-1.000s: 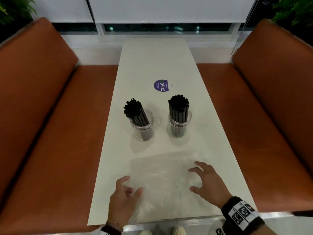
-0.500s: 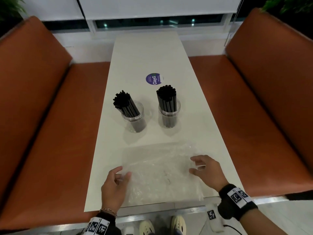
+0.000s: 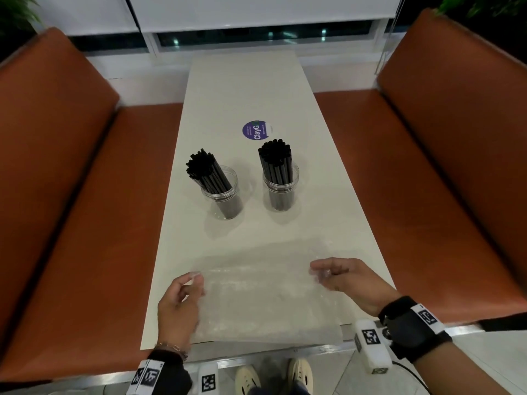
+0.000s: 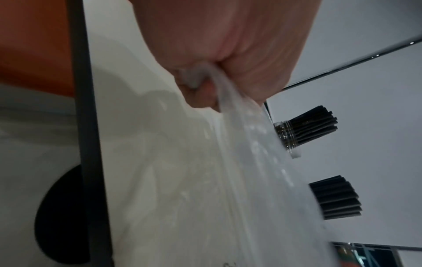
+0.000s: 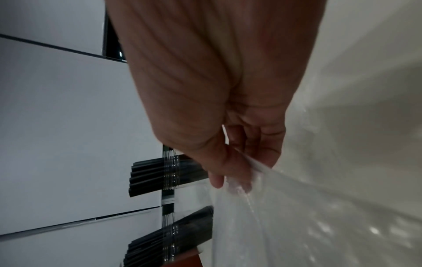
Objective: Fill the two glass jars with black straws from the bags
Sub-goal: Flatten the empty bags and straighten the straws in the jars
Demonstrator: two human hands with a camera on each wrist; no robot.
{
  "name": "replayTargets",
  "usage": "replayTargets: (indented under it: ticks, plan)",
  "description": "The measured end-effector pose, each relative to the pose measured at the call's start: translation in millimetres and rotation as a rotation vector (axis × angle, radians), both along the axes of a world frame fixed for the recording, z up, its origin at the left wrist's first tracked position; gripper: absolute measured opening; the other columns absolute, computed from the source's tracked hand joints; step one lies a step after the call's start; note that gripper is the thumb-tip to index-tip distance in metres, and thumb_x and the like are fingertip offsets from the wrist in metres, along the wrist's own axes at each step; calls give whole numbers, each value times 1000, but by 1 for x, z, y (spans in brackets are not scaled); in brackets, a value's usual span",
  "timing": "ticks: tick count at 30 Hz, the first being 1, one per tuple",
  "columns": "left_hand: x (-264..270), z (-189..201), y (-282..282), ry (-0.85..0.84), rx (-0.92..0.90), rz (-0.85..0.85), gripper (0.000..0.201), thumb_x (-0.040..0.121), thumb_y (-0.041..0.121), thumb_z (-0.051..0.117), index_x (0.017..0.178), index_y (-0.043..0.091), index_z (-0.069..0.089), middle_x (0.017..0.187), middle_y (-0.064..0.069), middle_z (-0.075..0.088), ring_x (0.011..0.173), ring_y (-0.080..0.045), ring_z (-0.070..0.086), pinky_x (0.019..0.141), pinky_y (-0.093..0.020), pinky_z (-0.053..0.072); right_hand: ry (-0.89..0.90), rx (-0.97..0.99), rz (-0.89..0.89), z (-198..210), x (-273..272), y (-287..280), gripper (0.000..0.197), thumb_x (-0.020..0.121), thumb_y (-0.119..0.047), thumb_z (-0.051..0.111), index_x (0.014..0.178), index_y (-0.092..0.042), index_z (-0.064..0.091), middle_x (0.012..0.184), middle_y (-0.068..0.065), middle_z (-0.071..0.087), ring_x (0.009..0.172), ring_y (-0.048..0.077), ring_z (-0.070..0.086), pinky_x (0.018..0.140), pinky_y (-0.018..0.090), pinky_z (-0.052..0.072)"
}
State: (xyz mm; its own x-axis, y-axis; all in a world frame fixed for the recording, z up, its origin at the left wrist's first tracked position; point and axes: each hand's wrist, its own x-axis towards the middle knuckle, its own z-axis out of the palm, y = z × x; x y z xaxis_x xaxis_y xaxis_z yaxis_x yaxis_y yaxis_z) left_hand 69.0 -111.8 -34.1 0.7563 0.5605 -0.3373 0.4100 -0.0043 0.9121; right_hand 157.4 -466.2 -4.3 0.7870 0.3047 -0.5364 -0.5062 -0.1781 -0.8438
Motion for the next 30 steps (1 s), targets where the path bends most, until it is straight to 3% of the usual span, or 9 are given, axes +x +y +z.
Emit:
replayTargets:
  ticks: [5,8,10,13,16,19,24,27,30]
  plan:
    - [-4,-3,6,93,11,-59,25,98,43,70,84,22,77,57,-3,61,55,-21,48,58,-29,42,-89,-31,-46,-5,-1,-5,51,86,27,58,112,-12,80,97,7,80,94,21,69,78,23,58]
    - [-5,-7,10,81,-40,-96,28,103,35,65,88,14,75,91,-16,76,79,-22,63,76,-35,49,-157,-102,8,-4,-5,-3,55,87,21,66,116,-23,79,106,1,80,95,17,69,84,23,60]
    - [-4,-4,11,53,-135,-74,20,105,22,63,106,3,71,108,-24,76,77,-20,68,78,-31,55,-177,-99,55,-1,-8,-4,57,83,11,79,121,-31,76,116,-4,78,95,19,69,94,28,59]
    - [-2,16,11,-56,-229,-47,32,100,5,68,129,15,61,98,-22,78,70,-23,68,65,-24,63,-161,-52,75,11,-11,-4,67,75,5,89,129,-32,72,124,-6,74,96,27,67,94,35,62]
    - [-4,39,17,-94,-138,-191,31,94,2,72,116,23,76,99,-16,80,85,-27,69,69,-15,62,-224,-111,129,31,-10,-3,76,72,5,91,134,-31,68,125,-3,70,89,16,70,85,29,62]
    - [-8,58,27,-10,-95,-434,48,76,4,89,113,35,83,103,1,83,95,-11,75,81,-13,60,-381,-316,279,48,-6,-4,81,72,-4,93,139,-35,61,123,-13,65,86,13,72,94,29,59]
    - [0,70,31,-27,395,-578,57,69,8,97,103,49,78,71,10,66,68,-4,61,69,-2,47,-669,-559,323,71,1,5,50,81,-10,88,126,-28,72,106,-6,65,77,6,57,75,6,47]
    - [-1,74,28,-143,634,-586,34,70,12,97,83,39,81,94,11,67,85,-7,62,70,-4,42,-770,-611,309,79,3,5,22,88,-13,83,106,-25,80,102,-7,66,84,-1,60,76,8,48]
    - [-4,71,30,-178,397,-532,25,72,17,97,75,29,75,121,19,67,115,0,61,98,-10,39,-728,-613,282,84,8,-7,9,91,-29,80,98,-33,77,122,-22,60,114,-4,53,88,14,42]
